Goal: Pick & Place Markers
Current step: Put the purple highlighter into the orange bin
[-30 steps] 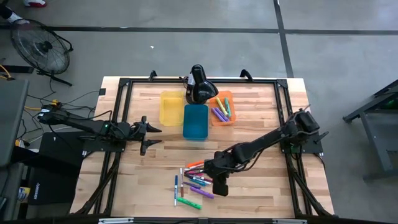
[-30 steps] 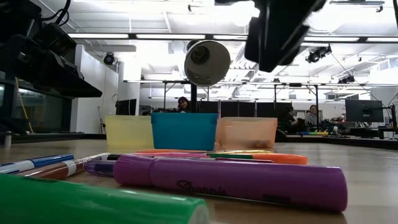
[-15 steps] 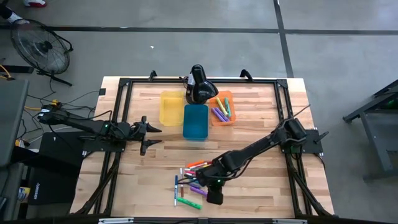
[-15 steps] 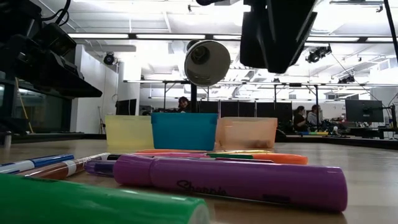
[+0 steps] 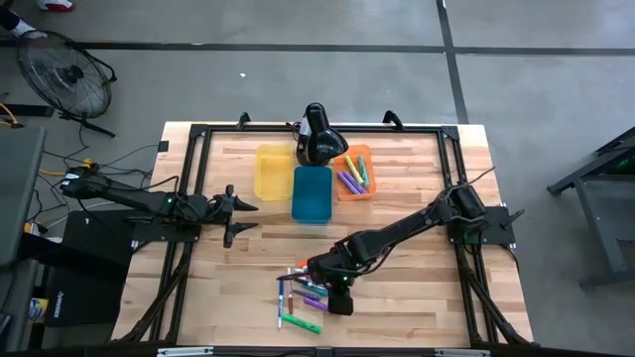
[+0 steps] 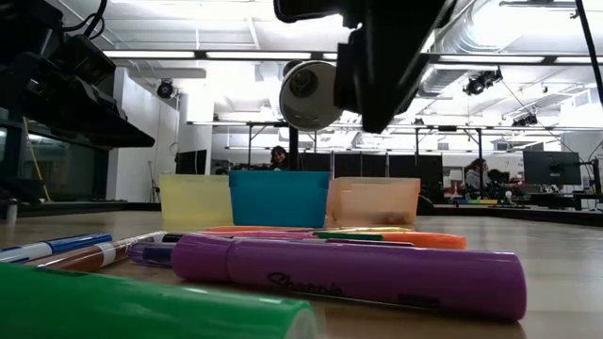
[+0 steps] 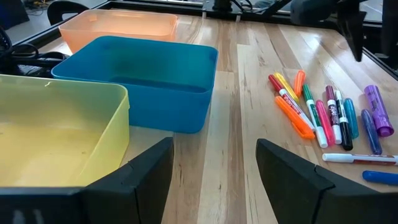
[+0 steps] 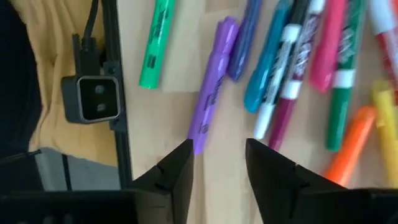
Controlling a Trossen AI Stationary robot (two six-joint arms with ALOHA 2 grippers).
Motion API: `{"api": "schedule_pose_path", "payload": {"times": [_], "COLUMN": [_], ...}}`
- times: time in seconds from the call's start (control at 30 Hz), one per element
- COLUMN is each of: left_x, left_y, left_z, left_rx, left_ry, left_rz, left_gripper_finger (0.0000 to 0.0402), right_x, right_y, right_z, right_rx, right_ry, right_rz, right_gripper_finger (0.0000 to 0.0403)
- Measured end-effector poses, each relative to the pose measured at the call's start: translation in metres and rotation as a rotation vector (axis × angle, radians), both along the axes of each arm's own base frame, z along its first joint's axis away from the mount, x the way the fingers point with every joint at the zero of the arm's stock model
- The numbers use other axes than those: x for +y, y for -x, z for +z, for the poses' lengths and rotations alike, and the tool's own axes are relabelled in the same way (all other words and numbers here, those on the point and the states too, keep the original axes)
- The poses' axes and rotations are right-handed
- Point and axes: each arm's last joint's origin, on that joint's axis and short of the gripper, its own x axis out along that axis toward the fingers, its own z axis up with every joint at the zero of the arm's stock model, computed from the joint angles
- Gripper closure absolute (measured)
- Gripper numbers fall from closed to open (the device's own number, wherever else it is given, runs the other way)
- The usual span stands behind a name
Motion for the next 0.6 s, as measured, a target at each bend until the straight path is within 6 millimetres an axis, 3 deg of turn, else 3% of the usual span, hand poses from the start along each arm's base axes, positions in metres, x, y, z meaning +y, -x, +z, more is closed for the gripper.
{"api": "schedule_pose_path", "payload": {"times": [0.3,0.6], "left_x": [0.0,0.0], "left_y": [0.0,0.0], "left_z": [0.0,0.0], "left_rx": [0.0,0.0], "left_ry": [0.0,0.0], "left_rz": [0.0,0.0], "left_gripper_finger": [0.0177,0.0177], "right_x": [0.003,0.028], "right_y": [-0.002,0.0], "right_z": [-0.012,-0.027], "right_rx": [0.067,0.107], "right_ry": [-0.011,-0.041], "right_rz": [-0.096,-0.15], "right_gripper_finger": [0.0234,0.0234]}}
